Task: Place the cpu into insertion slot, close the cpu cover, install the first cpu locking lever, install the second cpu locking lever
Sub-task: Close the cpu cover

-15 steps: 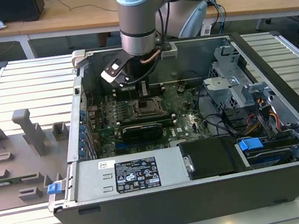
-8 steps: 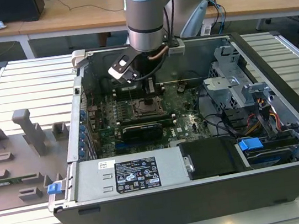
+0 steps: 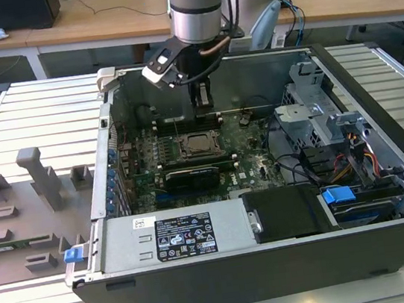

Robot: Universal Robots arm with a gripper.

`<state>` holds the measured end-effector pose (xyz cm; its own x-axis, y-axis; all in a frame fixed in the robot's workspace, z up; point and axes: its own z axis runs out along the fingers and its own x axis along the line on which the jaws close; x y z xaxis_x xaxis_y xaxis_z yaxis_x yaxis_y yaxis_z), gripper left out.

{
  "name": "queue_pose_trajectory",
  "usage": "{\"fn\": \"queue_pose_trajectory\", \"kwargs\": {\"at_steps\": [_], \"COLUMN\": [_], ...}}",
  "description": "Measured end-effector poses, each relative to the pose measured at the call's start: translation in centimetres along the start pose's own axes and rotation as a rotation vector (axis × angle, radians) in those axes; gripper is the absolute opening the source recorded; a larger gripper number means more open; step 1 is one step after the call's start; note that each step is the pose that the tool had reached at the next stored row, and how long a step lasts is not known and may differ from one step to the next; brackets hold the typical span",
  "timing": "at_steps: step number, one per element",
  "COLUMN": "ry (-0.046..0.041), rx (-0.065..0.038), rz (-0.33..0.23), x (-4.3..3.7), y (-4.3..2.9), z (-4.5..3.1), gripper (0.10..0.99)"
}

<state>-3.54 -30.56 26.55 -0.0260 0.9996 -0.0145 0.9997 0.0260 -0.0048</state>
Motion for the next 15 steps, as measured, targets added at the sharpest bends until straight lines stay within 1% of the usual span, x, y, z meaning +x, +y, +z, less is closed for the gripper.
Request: {"fn": "queue_pose_trajectory", "kwargs": {"at_steps": [1,4,6,15], "ry": [0.0,0.0,0.0,0.0], "rx": [0.0,0.0,0.0,0.0], "rz": [0.0,0.0,0.0,0.0], "x": [-0.01,-0.02,-0.02,-0.02], "y": [0.0,-0.01,-0.01,-0.01], "z": [-0.49,-1.37,-1.66,-1.77], "gripper": [0.106,0.106,0.106,0.106]}}
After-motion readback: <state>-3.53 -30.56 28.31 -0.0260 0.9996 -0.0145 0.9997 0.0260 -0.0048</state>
